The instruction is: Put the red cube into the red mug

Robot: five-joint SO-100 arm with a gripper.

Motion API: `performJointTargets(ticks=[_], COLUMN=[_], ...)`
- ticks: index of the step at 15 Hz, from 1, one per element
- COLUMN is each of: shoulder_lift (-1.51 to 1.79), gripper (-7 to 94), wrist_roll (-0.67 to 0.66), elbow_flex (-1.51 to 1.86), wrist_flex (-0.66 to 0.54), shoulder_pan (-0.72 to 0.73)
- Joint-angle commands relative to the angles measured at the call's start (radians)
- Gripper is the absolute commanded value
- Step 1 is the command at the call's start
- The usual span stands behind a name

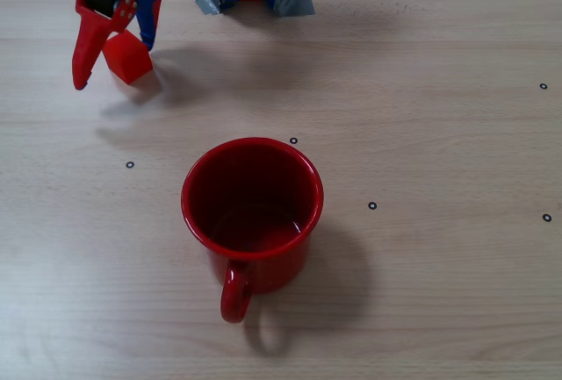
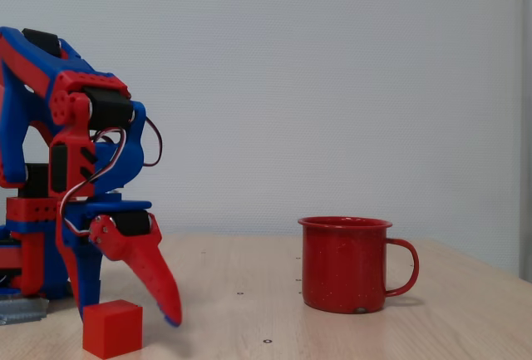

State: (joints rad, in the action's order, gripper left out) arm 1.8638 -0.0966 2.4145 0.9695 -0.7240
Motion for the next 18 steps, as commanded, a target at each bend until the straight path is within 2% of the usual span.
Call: performJointTargets(ticks=[1, 5, 7, 14, 16, 18], shoulder_lift=[0.025, 0.025, 0.021, 0.025, 0.028, 0.02], gripper=[35, 10, 1, 0, 0, 0], wrist_roll=[0.015, 0.029, 0.005, -0.015, -0.031, -0.035], elbow_flex=[-0.02, -0.021, -0.021, -0.043, -0.112, -0.255], wrist_flex=[-0.012, -0.035, -0.038, -0.031, 0.043, 0.19], shoulder_pan=[-0.003, 0.002, 0.012, -0.002, -0.021, -0.035])
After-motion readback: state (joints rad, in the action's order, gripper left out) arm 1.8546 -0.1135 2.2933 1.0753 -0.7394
